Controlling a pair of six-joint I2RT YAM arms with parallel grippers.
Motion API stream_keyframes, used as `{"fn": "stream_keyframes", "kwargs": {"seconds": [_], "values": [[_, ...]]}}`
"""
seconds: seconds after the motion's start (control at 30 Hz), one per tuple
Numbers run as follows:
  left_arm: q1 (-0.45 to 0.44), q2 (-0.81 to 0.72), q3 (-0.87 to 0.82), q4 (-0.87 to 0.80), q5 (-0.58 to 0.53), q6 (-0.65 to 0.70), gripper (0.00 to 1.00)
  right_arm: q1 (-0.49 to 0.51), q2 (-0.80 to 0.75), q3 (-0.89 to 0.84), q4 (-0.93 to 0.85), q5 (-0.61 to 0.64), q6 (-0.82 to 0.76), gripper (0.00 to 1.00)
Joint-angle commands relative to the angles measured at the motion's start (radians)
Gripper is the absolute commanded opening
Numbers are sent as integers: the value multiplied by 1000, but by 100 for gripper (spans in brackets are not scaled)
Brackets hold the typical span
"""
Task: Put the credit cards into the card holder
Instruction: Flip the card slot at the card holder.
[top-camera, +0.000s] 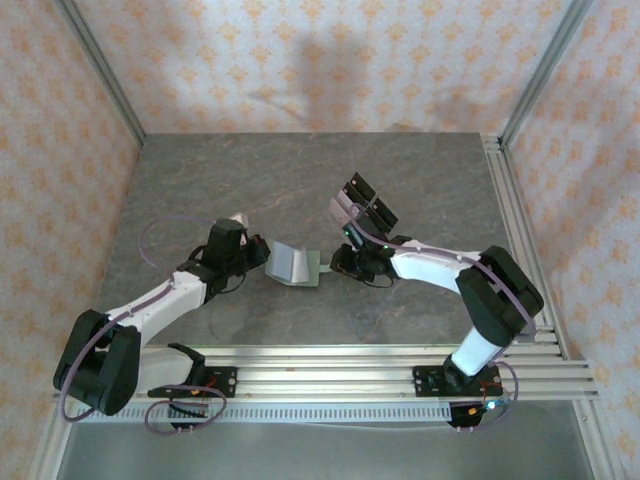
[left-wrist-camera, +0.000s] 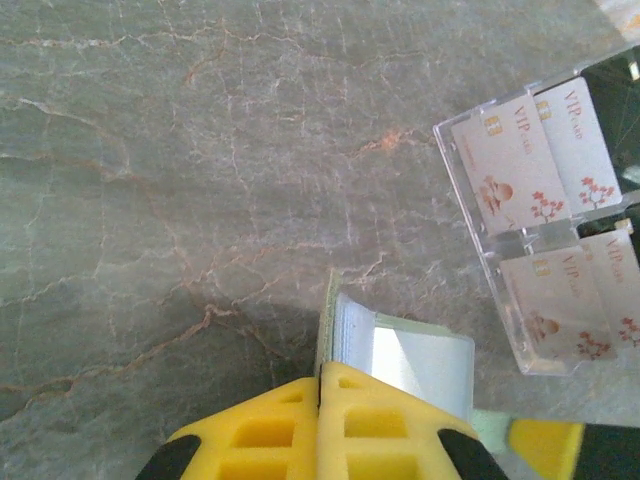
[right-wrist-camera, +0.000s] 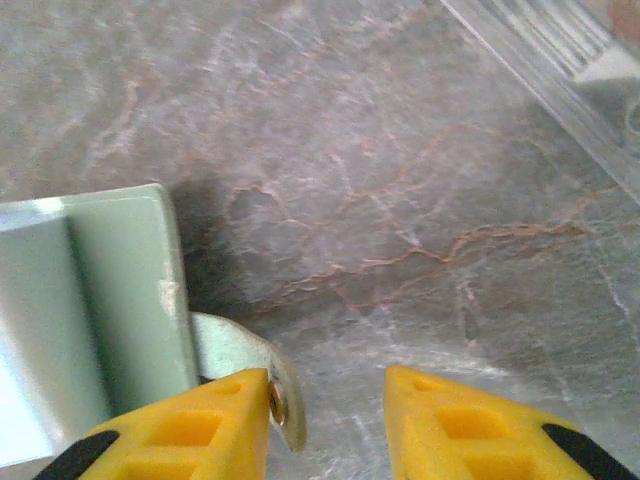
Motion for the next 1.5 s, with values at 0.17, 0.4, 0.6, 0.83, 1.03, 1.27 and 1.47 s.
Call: {"fn": "stream_keyframes", "kwargs": {"seconds": [0.17,0.4,0.6,0.83,1.03,1.27,1.47], "values": [[-93,-15,73,-117,-176,63,0,4,-43,84,-62,-40,-28,34],[-143,18,101,-114,-204,56,0,42,30,90,6,-100,-11,27],[-204,92,128,-74,-209,36,0,46,91,77,49,-105,-6,23],[-240,159,147,-52,-221,22,0,33,93,44,67,-97,-3,23],[-239,117,124,-84,-268,50,0,27,25,40,18,-75,-26,27],[-238,59,89,-120,-311,81,0,45,12,107,-36,-83,-56,27],[-235,44,49,-116,-329,72,0,86,98,223,-64,-98,-76,27]]}}
